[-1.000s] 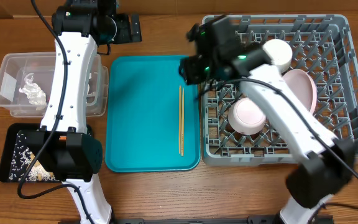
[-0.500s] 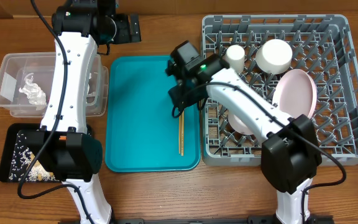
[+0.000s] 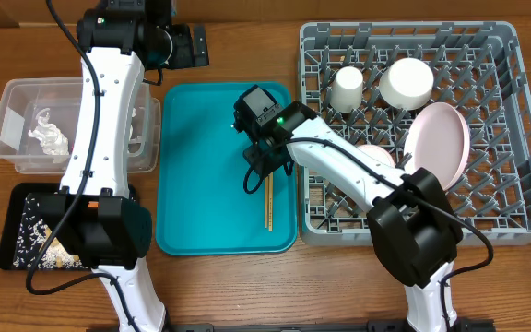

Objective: Sort waste into correct bins and load items into the dishwasher

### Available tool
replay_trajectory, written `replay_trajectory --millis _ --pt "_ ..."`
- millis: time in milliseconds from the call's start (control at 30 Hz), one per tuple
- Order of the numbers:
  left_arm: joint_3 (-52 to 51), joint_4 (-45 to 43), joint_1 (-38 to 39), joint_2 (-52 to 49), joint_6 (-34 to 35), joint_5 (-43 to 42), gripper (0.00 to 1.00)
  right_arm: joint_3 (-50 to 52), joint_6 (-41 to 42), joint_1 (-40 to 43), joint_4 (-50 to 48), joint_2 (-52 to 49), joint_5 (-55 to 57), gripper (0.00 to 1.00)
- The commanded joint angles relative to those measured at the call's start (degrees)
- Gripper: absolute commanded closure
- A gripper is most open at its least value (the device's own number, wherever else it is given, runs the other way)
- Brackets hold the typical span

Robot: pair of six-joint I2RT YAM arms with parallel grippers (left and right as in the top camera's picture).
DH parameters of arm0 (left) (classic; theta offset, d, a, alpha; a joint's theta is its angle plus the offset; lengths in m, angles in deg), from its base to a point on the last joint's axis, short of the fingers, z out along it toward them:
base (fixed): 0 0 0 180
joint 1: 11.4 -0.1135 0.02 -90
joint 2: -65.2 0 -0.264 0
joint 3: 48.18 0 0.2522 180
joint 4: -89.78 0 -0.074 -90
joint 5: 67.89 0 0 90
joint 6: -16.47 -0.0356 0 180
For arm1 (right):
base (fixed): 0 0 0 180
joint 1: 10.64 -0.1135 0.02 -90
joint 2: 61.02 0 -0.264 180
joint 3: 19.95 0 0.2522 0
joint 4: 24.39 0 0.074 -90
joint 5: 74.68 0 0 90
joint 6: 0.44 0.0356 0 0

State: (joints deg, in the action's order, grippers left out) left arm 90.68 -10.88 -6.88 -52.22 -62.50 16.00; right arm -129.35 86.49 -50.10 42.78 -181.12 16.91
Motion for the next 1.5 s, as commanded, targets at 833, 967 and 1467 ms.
replay_trajectory --millis 833,967,1467 --pt "-0.2 0.2 0.4 0.5 0.4 0.7 0.0 -0.3 -0.3 0.2 -0.6 -3.1 -2.5 0.42" --pt "-0.2 0.2 0.4 0.5 0.4 0.7 0.0 -2.8 3.8 0.2 -1.2 -3.1 -2.5 0.44" --pt "-0.2 0.2 0.4 0.5 0.4 0.7 0.0 -2.9 24.5 0.3 -10.8 -3.4 7.4 0.48"
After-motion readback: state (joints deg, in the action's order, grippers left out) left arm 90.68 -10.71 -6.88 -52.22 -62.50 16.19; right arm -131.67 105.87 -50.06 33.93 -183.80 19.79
